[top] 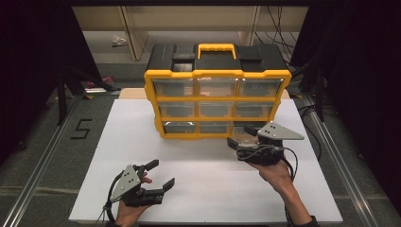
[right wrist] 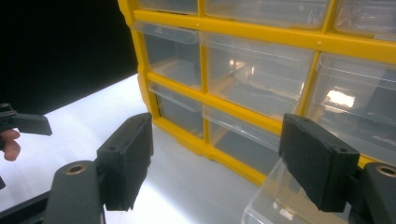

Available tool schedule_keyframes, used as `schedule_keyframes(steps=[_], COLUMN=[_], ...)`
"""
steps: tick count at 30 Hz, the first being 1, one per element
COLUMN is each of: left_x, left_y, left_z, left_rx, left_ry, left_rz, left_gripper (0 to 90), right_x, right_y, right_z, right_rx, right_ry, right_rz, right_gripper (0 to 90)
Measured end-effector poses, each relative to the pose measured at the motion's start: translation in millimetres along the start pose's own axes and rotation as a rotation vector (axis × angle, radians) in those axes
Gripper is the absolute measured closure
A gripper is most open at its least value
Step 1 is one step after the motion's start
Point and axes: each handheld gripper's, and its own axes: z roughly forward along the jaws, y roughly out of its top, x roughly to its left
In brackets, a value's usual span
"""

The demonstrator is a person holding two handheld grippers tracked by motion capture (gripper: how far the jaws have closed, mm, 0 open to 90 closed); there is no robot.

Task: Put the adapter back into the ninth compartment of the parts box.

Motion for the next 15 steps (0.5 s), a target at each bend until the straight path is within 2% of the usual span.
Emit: schedule_keyframes(steps=[12,15], left_x=[0.2,0.6], left_y=[0.1,0.2], left_z=[1.4,1.8], left_rx=[-0.002,-0.001], left_ry=[-0.013,-0.017], left_rz=[-0.008,-0.008], left_gripper=[16.8,16.8], right_x=[1.4,0.5], right_y=[-6.3,-9.1], right_z=[-4.3,-5.3], right_rx=[-0.046,-0.064], right_ry=[0.018,0.027], right_rz=[0.006,0.021], right_gripper=[25.7,24.5])
